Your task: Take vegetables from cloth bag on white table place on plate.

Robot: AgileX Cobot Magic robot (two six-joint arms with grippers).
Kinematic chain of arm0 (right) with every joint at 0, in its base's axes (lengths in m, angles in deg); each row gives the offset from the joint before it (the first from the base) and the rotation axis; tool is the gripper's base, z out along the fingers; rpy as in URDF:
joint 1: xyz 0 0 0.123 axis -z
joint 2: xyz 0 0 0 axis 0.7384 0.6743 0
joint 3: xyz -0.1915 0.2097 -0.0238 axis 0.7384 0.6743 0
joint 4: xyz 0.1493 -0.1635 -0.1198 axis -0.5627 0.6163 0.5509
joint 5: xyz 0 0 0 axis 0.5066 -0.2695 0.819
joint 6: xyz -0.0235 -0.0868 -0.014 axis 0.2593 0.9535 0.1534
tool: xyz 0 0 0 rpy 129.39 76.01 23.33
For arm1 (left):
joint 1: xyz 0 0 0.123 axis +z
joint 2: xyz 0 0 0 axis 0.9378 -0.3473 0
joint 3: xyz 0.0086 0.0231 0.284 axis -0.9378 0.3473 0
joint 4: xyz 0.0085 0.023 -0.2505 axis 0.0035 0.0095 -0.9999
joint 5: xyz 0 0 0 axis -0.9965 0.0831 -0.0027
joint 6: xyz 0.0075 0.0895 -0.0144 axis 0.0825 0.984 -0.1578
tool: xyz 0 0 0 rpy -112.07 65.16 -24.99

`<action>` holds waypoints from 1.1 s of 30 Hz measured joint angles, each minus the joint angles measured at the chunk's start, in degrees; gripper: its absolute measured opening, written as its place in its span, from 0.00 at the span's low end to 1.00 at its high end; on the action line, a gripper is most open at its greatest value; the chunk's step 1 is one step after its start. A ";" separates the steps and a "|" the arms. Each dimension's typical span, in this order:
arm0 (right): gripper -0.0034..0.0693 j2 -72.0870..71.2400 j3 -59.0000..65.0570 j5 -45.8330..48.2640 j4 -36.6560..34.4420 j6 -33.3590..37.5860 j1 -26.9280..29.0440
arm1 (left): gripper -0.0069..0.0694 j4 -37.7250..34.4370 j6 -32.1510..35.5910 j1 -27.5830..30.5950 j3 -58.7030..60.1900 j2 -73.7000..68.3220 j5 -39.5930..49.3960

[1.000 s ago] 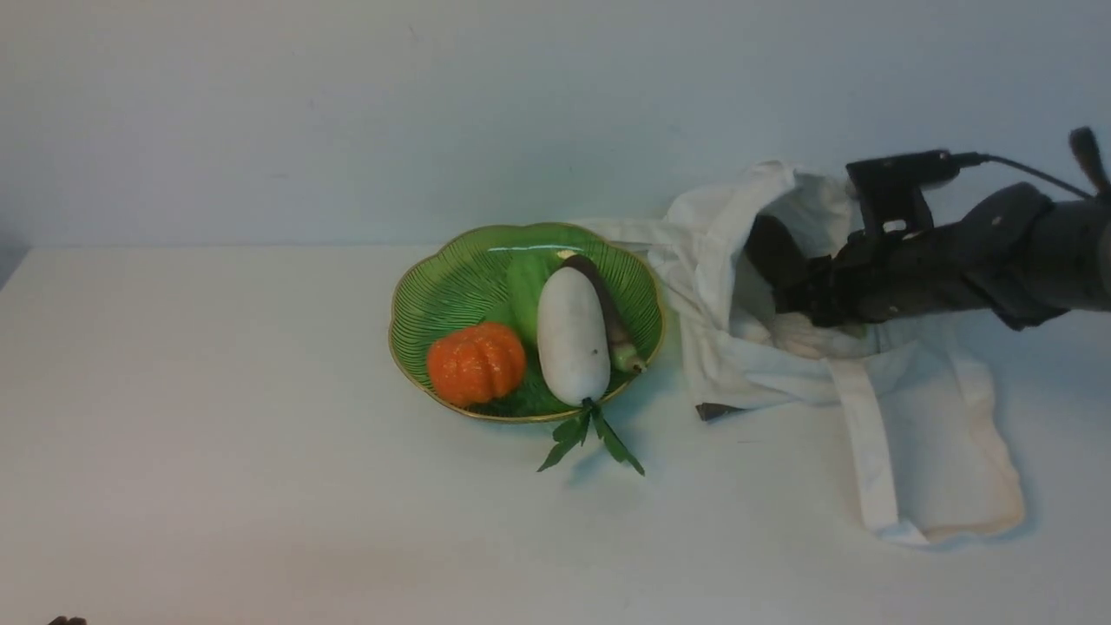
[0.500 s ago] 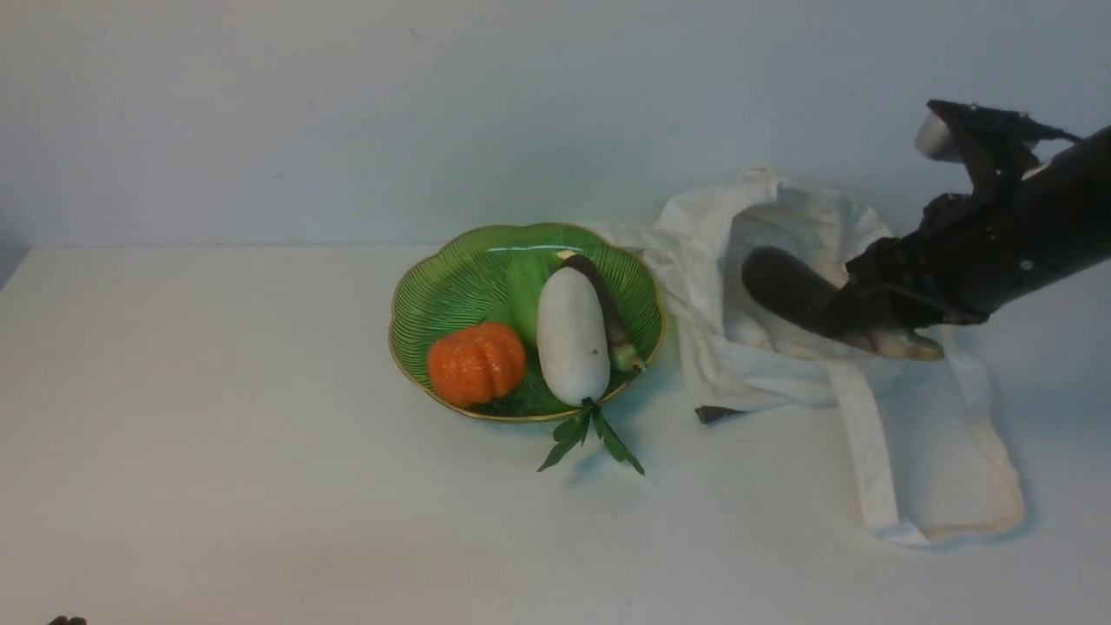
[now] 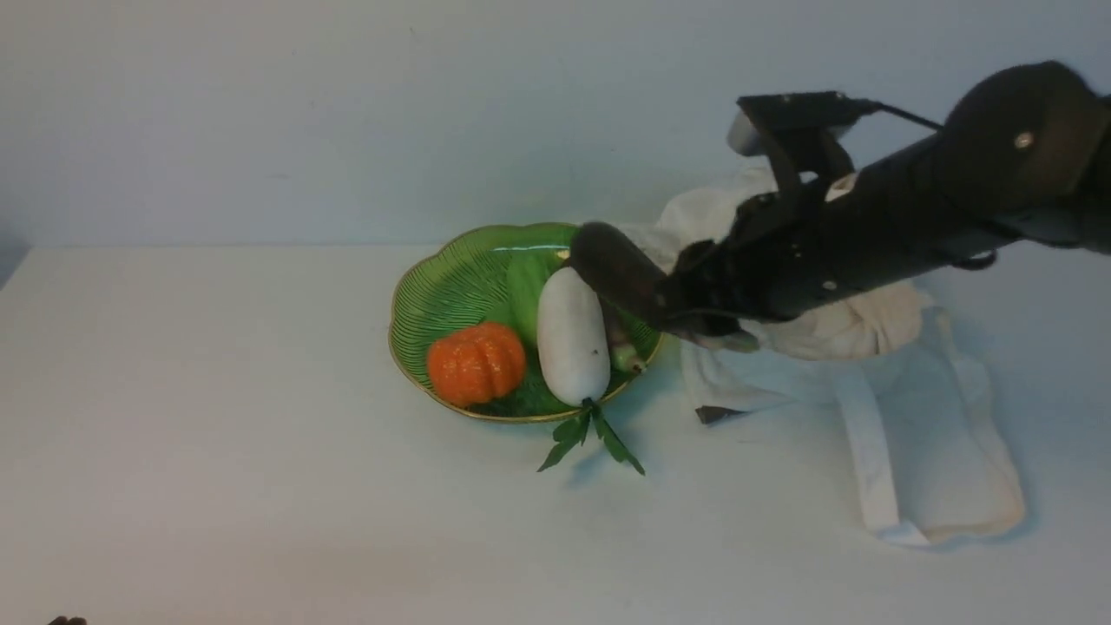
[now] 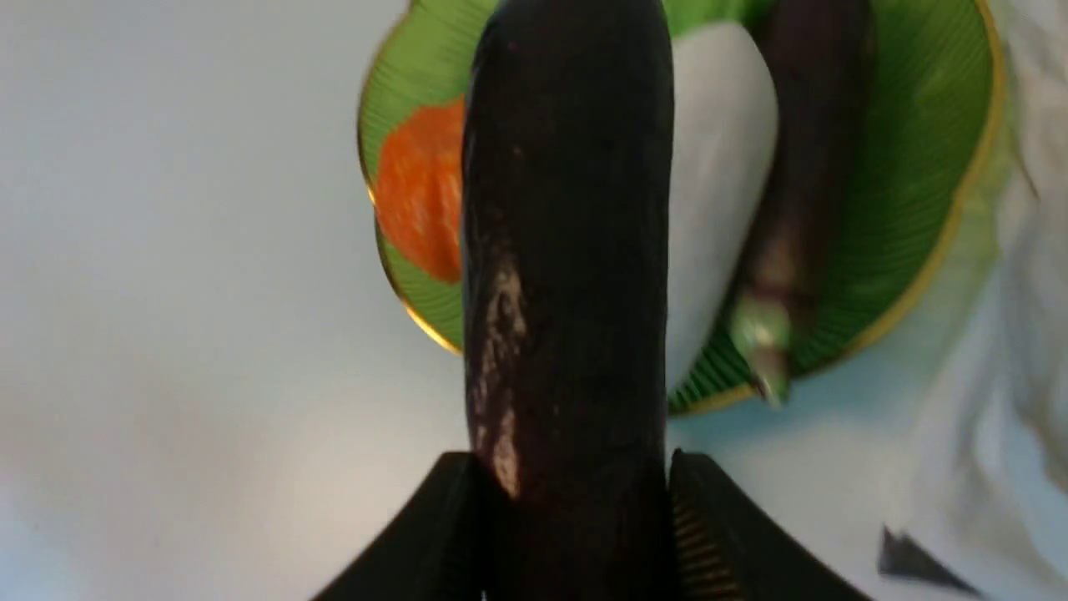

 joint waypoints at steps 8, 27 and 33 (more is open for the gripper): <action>0.41 14.10 -12.52 -3.45 0.72 -5.42 -3.39 | 0.08 0.00 0.00 0.00 0.00 0.00 0.00; 0.89 26.04 -35.07 13.97 9.71 -10.57 -3.38 | 0.08 0.00 0.00 0.00 0.00 0.00 0.00; 0.84 23.71 -49.05 30.60 14.79 -12.51 -3.38 | 0.08 0.00 0.00 0.00 0.00 0.00 0.00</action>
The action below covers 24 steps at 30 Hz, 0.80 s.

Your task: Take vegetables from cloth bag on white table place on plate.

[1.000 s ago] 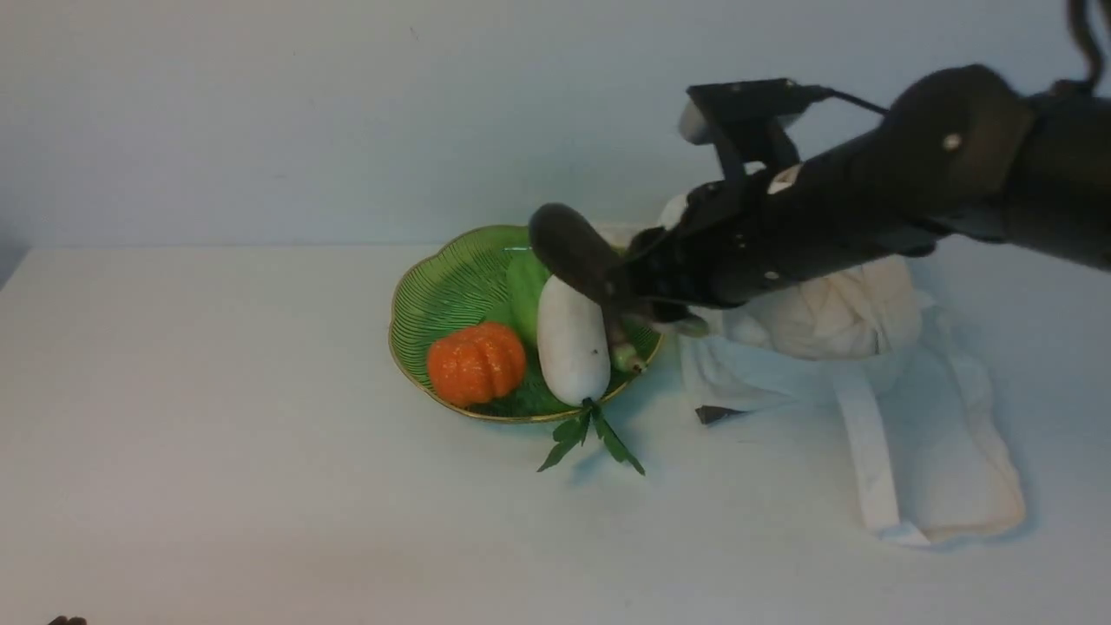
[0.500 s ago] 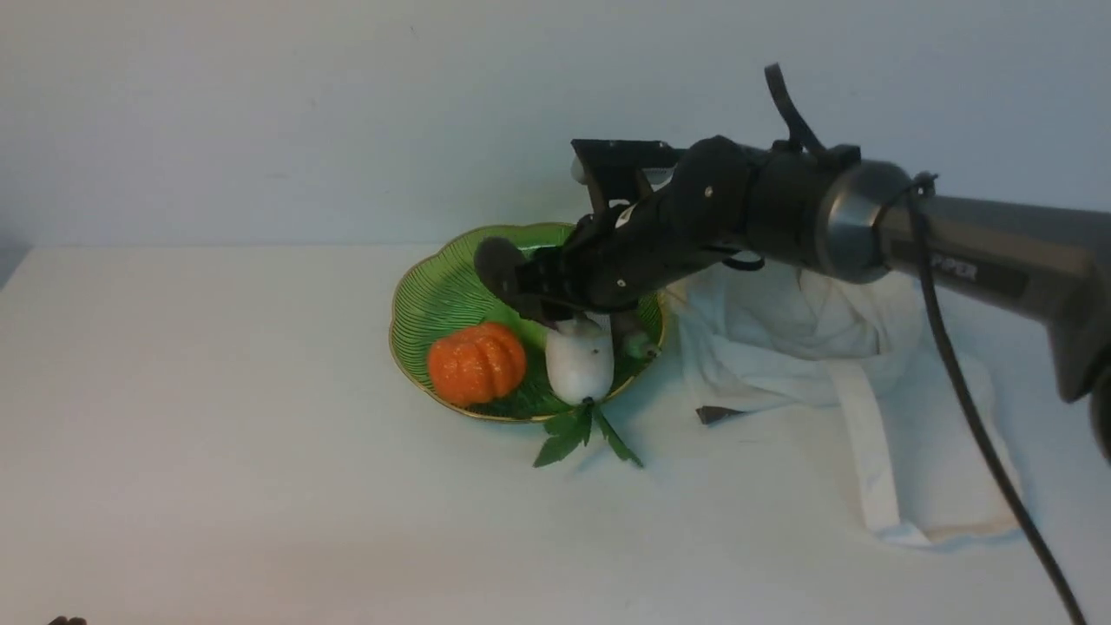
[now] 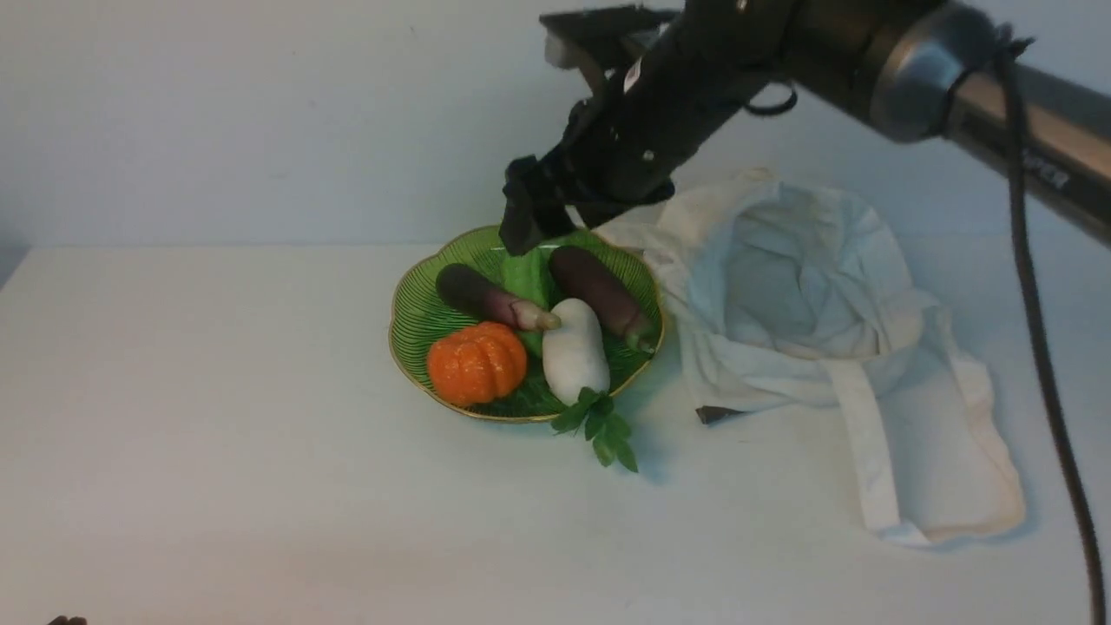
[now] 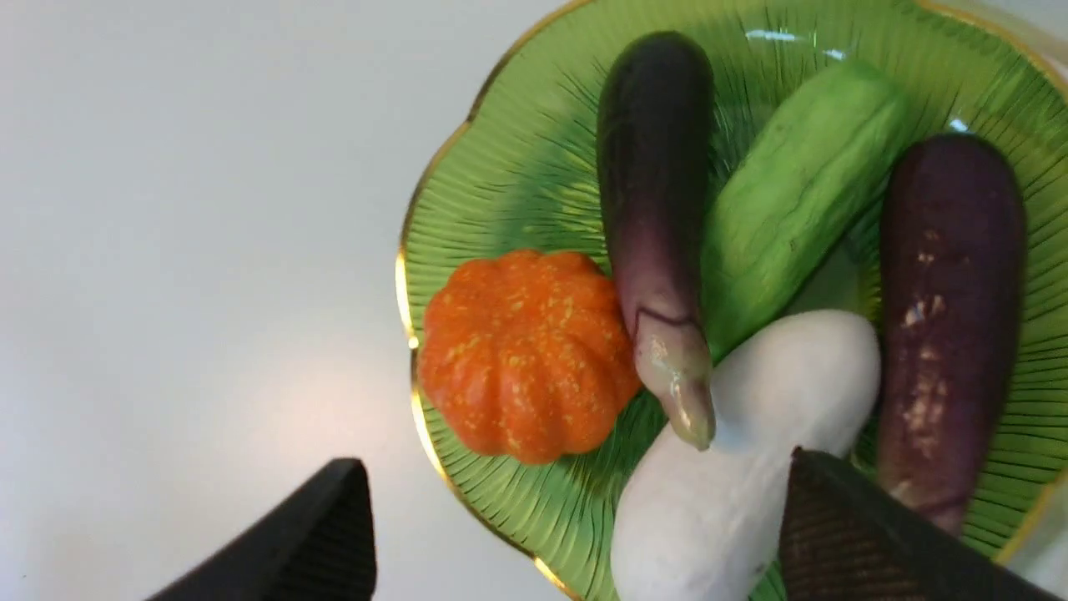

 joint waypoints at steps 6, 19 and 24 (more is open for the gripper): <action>0.59 -6.72 -7.83 3.02 6.43 -7.33 0.00 | 0.08 0.00 0.00 0.00 0.00 0.00 0.00; 0.10 -45.16 16.08 4.11 8.44 -9.59 0.00 | 0.08 0.00 0.00 0.00 0.00 0.00 0.00; 0.08 -68.86 38.92 0.91 10.47 -9.59 0.00 | 0.08 0.00 0.00 0.00 0.00 0.00 0.00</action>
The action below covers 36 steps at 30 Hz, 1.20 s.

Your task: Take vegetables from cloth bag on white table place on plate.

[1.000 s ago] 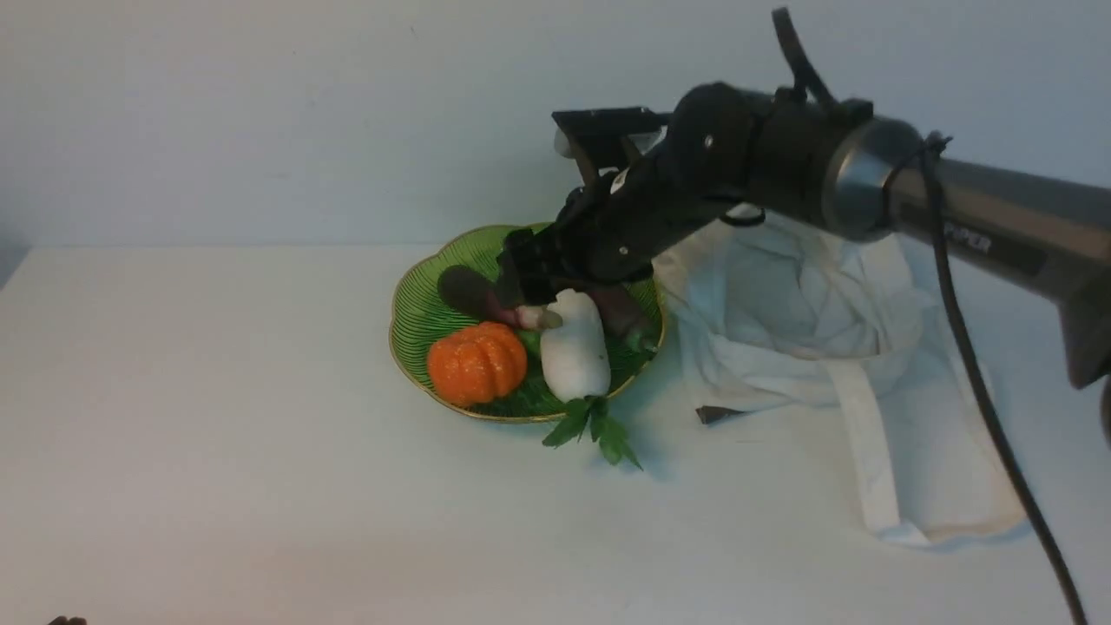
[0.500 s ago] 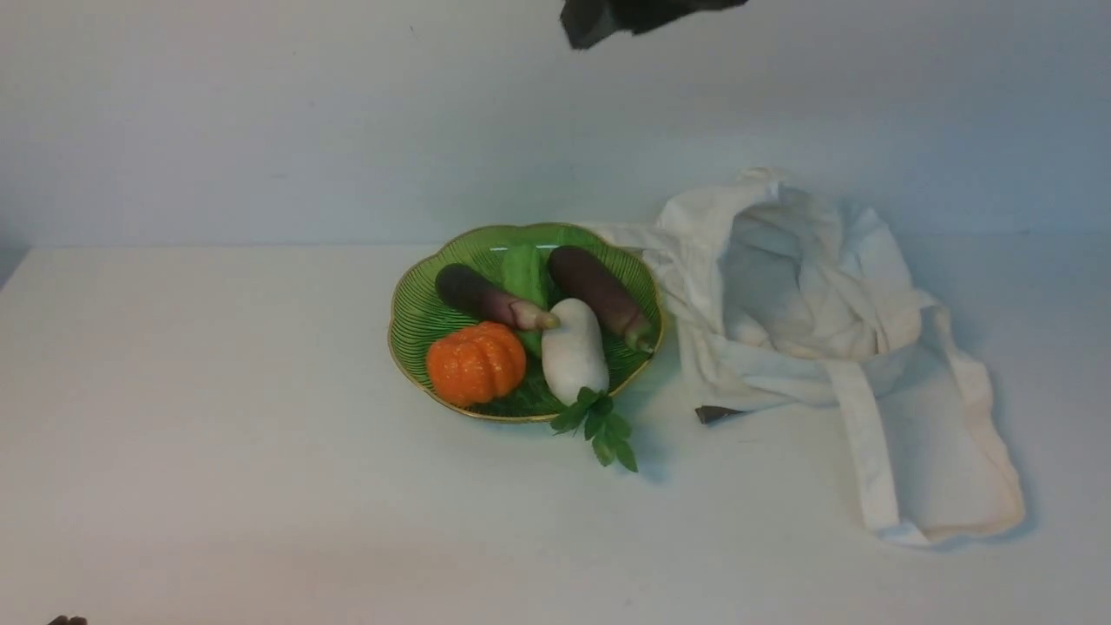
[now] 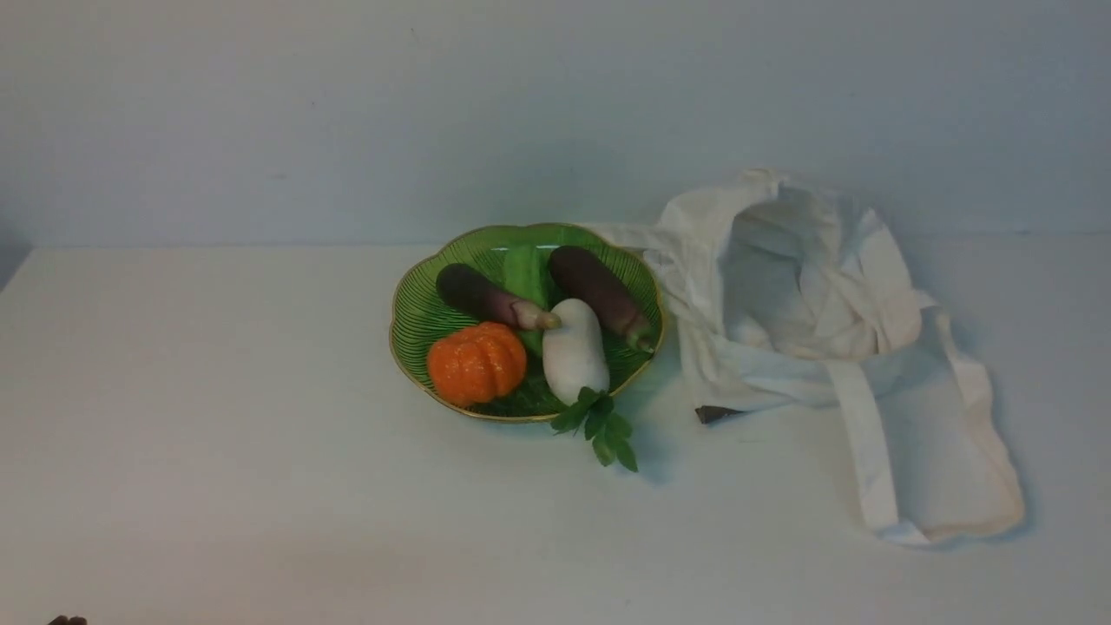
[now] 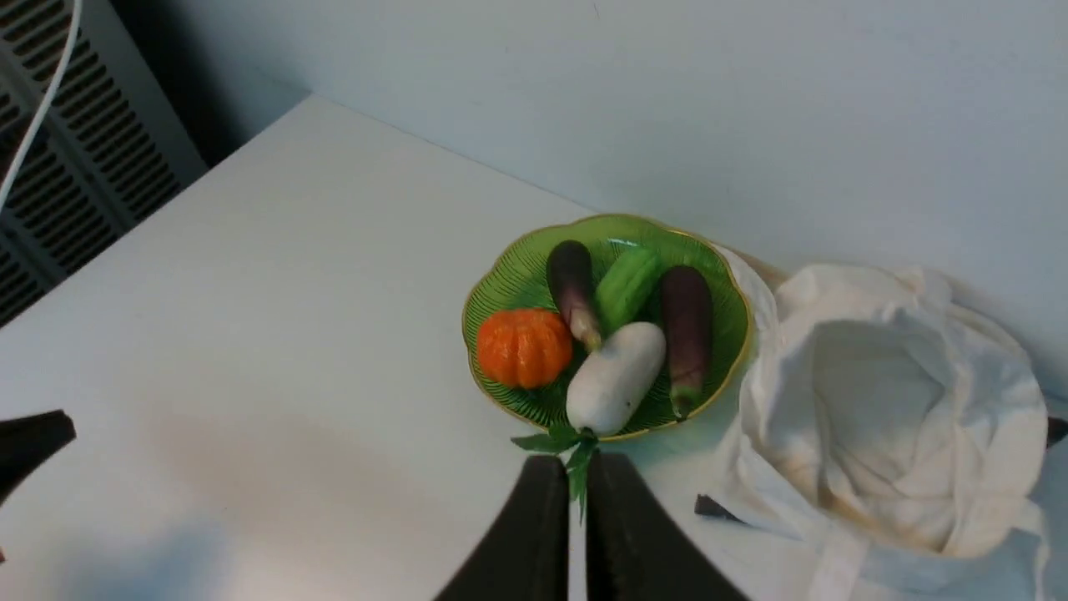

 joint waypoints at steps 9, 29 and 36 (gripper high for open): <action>0.08 -35.76 51.01 -45.10 -2.82 6.54 0.00 | 0.08 0.00 0.00 0.00 0.00 0.00 0.00; 0.08 -50.48 64.82 -52.55 -0.69 8.89 0.00 | 0.08 0.00 0.00 0.00 0.00 0.00 0.00; 0.08 -50.48 64.82 -52.55 -0.69 8.89 0.00 | 0.08 0.00 0.00 0.00 0.00 0.00 0.00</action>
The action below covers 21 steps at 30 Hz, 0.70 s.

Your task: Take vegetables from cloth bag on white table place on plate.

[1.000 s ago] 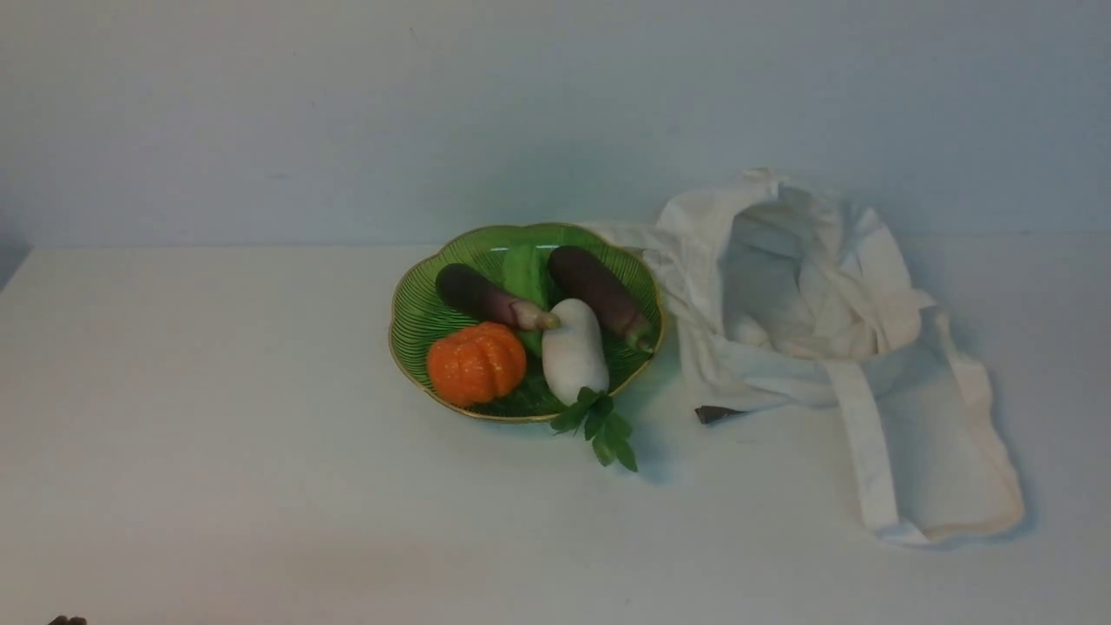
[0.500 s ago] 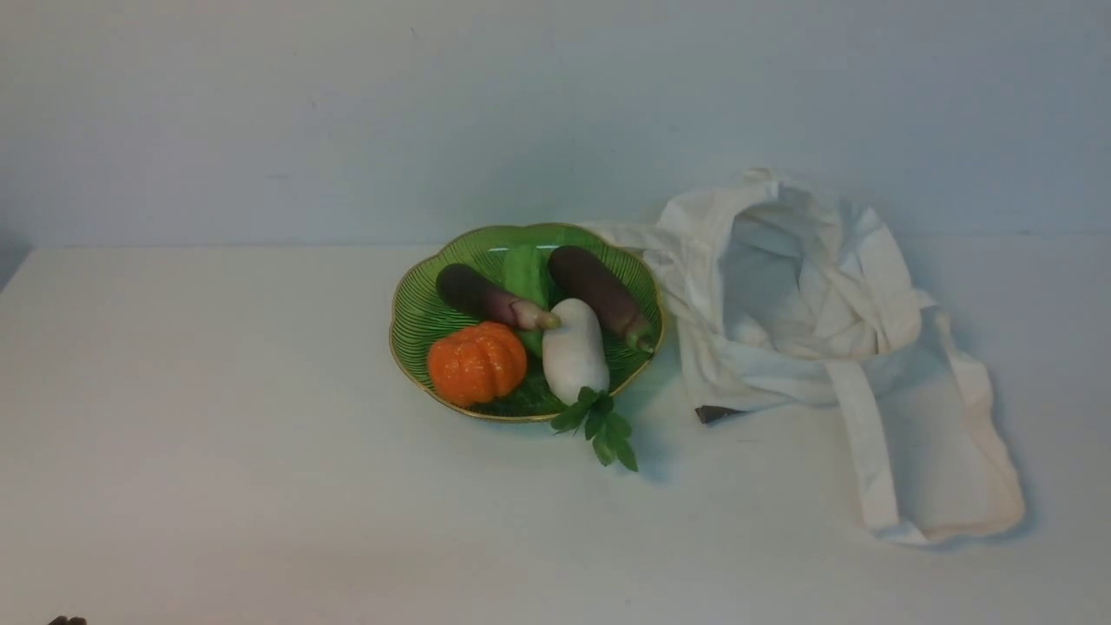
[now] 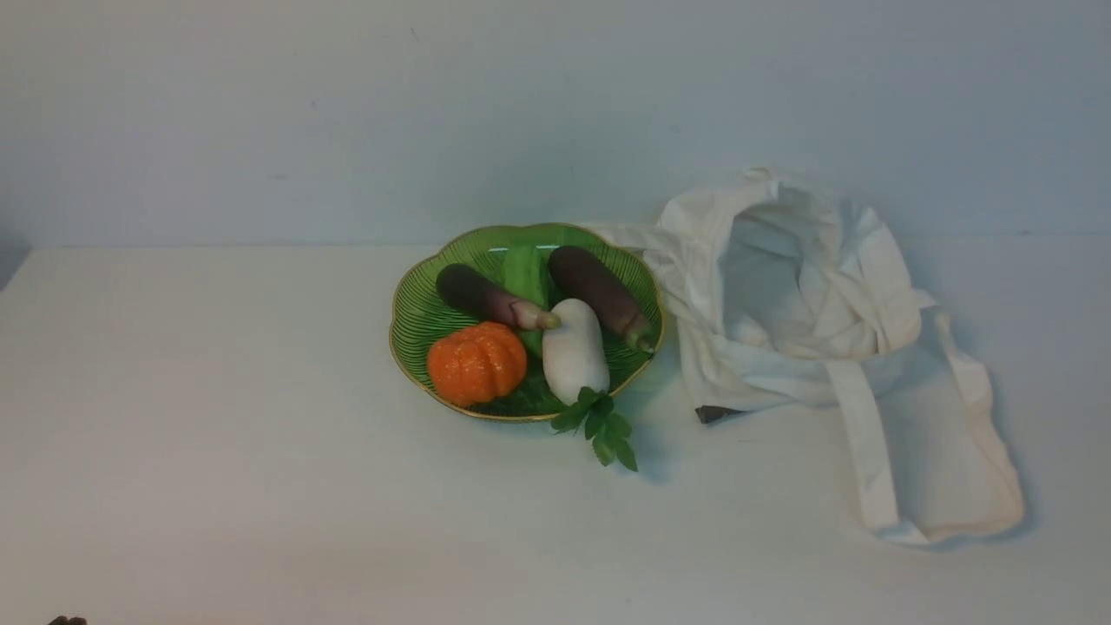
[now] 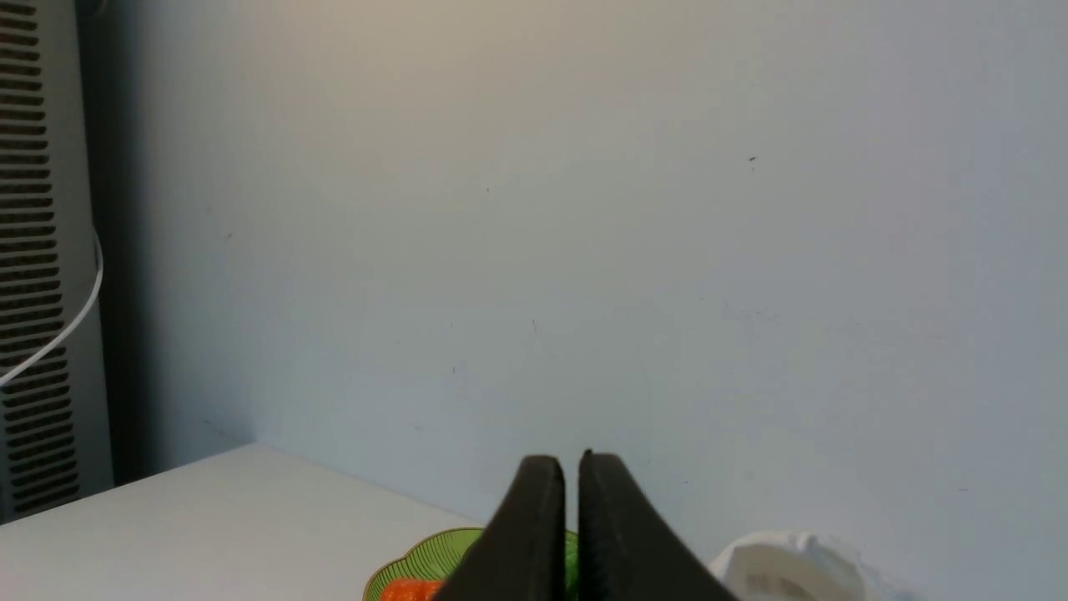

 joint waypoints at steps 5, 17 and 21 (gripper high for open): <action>0.08 0.00 0.25 -0.05 0.00 -0.06 0.00 | 0.08 0.00 0.00 0.00 0.00 0.00 0.00; 0.08 -0.76 11.34 -0.45 1.11 -4.09 3.27 | 0.08 0.00 0.00 0.00 0.00 0.00 0.00; 0.08 -0.76 15.67 0.13 1.68 -5.87 11.05 | 0.08 0.00 0.00 0.00 0.00 0.00 0.00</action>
